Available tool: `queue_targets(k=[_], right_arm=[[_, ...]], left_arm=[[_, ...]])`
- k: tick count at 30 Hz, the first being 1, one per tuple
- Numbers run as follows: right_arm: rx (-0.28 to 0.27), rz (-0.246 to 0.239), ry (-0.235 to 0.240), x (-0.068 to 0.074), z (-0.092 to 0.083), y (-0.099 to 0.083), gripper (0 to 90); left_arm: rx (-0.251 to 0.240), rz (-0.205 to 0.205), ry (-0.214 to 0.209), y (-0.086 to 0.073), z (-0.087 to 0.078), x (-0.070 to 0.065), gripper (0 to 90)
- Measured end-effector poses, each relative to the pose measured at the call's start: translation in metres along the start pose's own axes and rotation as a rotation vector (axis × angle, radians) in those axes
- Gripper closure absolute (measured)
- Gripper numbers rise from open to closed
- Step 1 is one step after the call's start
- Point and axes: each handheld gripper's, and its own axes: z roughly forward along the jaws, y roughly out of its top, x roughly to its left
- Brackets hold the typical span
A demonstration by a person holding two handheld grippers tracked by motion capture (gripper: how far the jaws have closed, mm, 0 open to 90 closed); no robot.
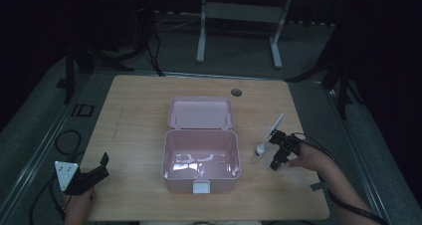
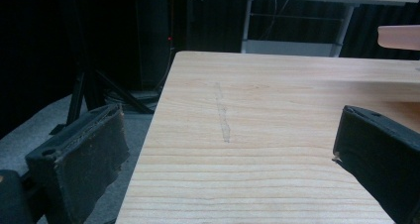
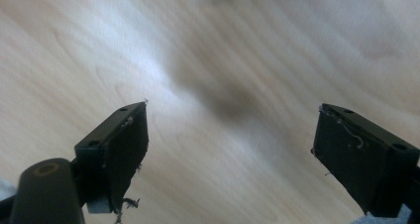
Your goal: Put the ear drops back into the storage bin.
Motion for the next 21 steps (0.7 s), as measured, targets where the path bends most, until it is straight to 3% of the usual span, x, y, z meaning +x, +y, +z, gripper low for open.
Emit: queue_targets(k=[12, 18, 21], right_arm=[[-0.02, -0.005, 0.025, 0.003, 0.003, 0.035, 15.3], [-0.028, -0.006, 0.025, 0.005, 0.006, 0.048, 24.4], [-0.024, -0.014, 0.018, 0.006, 0.008, 0.053, 33.3]], left_arm=[[-0.001, 0.001, -0.003, 0.0, 0.0, 0.0, 0.5], [-0.002, 0.001, -0.003, 0.0, 0.0, 0.0, 0.5], [-0.001, 0.001, -0.004, 0.0, 0.0, 0.0, 0.5]])
